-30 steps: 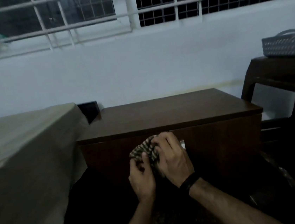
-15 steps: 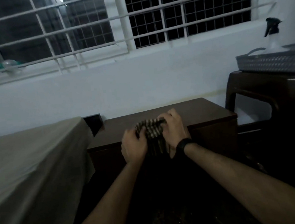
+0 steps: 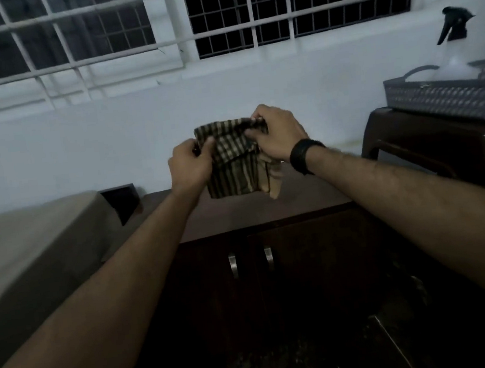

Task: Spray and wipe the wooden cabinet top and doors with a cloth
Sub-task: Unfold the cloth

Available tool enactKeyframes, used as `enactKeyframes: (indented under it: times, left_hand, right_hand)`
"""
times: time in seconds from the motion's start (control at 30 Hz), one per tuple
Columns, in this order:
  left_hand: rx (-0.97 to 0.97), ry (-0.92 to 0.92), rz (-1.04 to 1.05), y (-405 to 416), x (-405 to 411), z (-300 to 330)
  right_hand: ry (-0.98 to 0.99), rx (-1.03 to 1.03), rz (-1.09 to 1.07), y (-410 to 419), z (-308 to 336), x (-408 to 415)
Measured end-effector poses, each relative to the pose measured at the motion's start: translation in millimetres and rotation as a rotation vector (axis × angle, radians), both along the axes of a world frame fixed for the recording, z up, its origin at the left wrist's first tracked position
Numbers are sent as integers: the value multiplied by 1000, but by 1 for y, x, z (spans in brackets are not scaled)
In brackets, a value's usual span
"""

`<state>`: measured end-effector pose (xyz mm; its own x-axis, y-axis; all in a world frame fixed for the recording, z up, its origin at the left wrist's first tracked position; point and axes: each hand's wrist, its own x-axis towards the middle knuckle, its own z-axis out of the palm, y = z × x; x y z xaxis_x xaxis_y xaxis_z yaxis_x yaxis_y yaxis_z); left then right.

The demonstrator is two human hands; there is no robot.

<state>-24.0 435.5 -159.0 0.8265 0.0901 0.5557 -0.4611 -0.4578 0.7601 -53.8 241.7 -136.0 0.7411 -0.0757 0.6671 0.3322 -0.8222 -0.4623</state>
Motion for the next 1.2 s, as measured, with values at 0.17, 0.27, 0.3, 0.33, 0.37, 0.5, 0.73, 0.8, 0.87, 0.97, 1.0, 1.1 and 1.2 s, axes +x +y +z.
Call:
enactKeyframes:
  times: [0.17, 0.27, 0.3, 0.33, 0.37, 0.5, 0.73, 0.8, 0.87, 0.97, 1.0, 1.1, 1.2]
  left_hand:
    - [-50, 201, 40, -15, 31, 4]
    - [-38, 359, 90, -32, 37, -4]
    - [-28, 413, 61, -37, 38, -5]
    - [-26, 475, 2, -45, 40, -5]
    - [-42, 535, -78, -51, 41, -5]
    - [-87, 709, -508, -79, 43, 5]
    - [-264, 714, -878, -137, 39, 25]
    - [-309, 686, -873, -153, 44, 41]
    - [-328, 656, -921, -173, 46, 56]
    - [-348, 607, -1011, -205, 36, 78]
    - [-356, 582, -1040, -221, 35, 83]
    - [-431, 517, -1105, -267, 28, 98]
    - [-420, 469, -1159, -313, 30, 101]
  right_hand:
    - [174, 88, 2, -14, 5, 36]
    - [414, 365, 68, -21, -1, 48]
    - [477, 477, 88, -23, -5, 51]
    - [521, 578, 103, -27, -10, 54]
    - [548, 643, 127, -32, -13, 56]
    - [552, 751, 272, -54, -7, 57]
    - [422, 683, 112, -103, 41, 46]
    - [413, 590, 65, -122, 63, 39]
    - [484, 502, 86, -143, 85, 27]
    - [548, 499, 74, -173, 104, 7]
    - [502, 563, 85, -184, 109, 1]
    - [283, 660, 80, -216, 126, -11]
    - [132, 632, 8, -249, 152, -22]
